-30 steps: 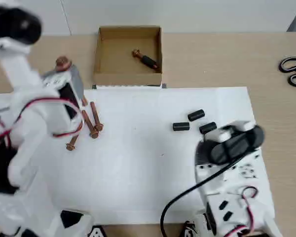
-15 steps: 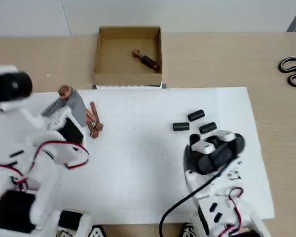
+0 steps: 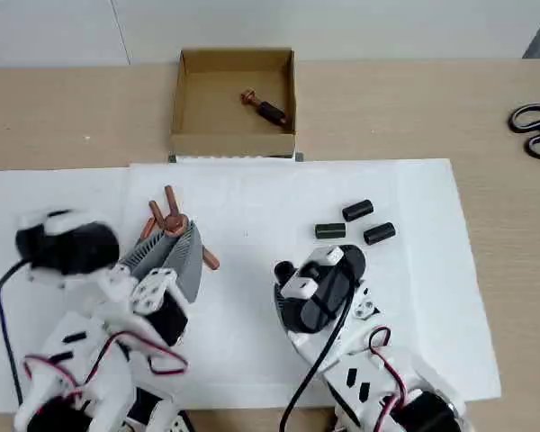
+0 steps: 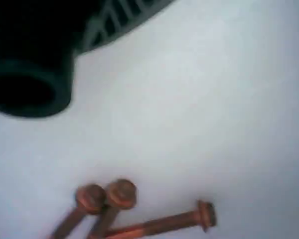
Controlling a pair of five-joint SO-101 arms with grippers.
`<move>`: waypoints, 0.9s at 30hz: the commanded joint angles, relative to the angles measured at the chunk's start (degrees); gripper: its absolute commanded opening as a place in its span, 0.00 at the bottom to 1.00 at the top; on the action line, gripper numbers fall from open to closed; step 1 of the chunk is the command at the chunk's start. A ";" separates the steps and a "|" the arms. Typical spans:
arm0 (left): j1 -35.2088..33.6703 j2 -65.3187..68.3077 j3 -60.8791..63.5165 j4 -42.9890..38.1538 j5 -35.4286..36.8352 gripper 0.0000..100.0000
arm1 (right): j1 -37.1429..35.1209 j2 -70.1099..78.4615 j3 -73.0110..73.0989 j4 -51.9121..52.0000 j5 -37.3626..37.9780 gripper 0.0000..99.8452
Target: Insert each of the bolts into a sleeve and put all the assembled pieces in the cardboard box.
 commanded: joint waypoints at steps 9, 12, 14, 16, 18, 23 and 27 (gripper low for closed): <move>0.26 -8.26 2.24 4.66 -0.44 0.01 | -7.08 -0.22 3.16 -1.71 -0.26 0.00; 0.26 -11.87 5.32 5.19 -0.35 0.01 | -8.48 -0.22 3.96 -1.71 -0.26 0.00; 0.26 -13.63 7.52 5.01 -0.26 0.01 | -8.48 -0.22 4.13 -1.80 -0.26 0.00; 0.26 -13.54 8.66 5.01 0.53 0.01 | -8.48 -0.22 4.66 -3.03 -0.18 0.00; 0.79 -13.36 8.75 5.01 2.37 0.01 | -8.66 -0.04 4.92 -3.82 -0.18 0.00; 6.59 -13.19 8.84 3.25 2.99 0.01 | -11.65 -0.04 5.89 -4.09 -0.18 0.00; 7.03 -13.19 8.92 2.11 2.99 0.01 | -11.82 -0.04 5.98 -4.18 -0.18 0.00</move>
